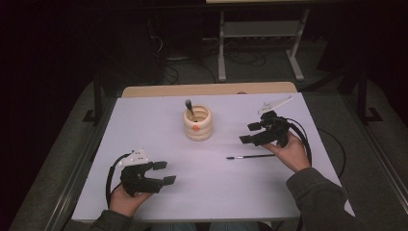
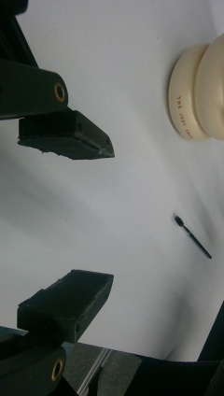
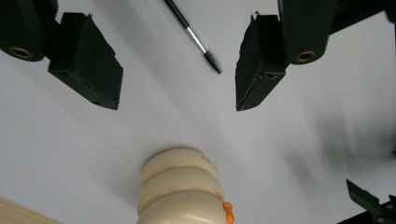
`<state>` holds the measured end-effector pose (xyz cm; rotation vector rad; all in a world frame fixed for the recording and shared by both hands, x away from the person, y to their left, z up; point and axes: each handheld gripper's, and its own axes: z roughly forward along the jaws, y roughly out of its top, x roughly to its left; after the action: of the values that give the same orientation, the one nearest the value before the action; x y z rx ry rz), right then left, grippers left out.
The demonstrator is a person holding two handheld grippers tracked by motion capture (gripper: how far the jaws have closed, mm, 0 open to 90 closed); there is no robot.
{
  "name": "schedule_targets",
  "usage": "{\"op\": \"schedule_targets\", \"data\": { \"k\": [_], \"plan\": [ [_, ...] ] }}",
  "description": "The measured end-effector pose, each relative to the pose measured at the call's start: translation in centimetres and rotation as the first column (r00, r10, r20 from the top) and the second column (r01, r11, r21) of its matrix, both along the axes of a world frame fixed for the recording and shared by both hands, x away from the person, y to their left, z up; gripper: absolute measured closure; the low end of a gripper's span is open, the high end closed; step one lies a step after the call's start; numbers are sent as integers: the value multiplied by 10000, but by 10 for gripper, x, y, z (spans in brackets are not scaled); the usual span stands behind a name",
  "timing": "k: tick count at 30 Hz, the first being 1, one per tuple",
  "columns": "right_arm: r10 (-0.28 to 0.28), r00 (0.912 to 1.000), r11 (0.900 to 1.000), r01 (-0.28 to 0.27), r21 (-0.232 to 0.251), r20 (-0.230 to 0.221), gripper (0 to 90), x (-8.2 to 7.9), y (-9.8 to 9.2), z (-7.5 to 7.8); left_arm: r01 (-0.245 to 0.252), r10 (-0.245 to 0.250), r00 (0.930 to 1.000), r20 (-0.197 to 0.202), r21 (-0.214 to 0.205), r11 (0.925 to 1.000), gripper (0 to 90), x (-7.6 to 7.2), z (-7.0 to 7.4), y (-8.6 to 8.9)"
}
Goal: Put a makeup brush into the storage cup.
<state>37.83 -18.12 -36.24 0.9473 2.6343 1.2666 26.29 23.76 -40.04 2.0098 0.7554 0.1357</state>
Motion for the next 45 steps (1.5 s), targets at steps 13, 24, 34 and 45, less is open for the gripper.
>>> {"op": "schedule_targets", "data": {
  "k": [13,24,34,45],
  "plan": [
    [98,9995,9949,-128,-1004,-302,266,-10,-30,-21,-184,184,9998,13,-18,9998,324,-1,0,3],
    [622,9971,9712,-704,-2275,-430,308,-3,-31,-41,-153,153,9999,-5,33,9999,322,-1,0,3],
    [1230,9909,9379,-1339,-3200,-541,508,4,-36,-56,-150,150,9999,-10,56,9999,322,0,-1,4],
    [2410,9679,8757,-2486,-4140,-713,717,2,-17,-65,-145,145,9998,-95,37,9999,322,0,-1,4]
  ]
}}
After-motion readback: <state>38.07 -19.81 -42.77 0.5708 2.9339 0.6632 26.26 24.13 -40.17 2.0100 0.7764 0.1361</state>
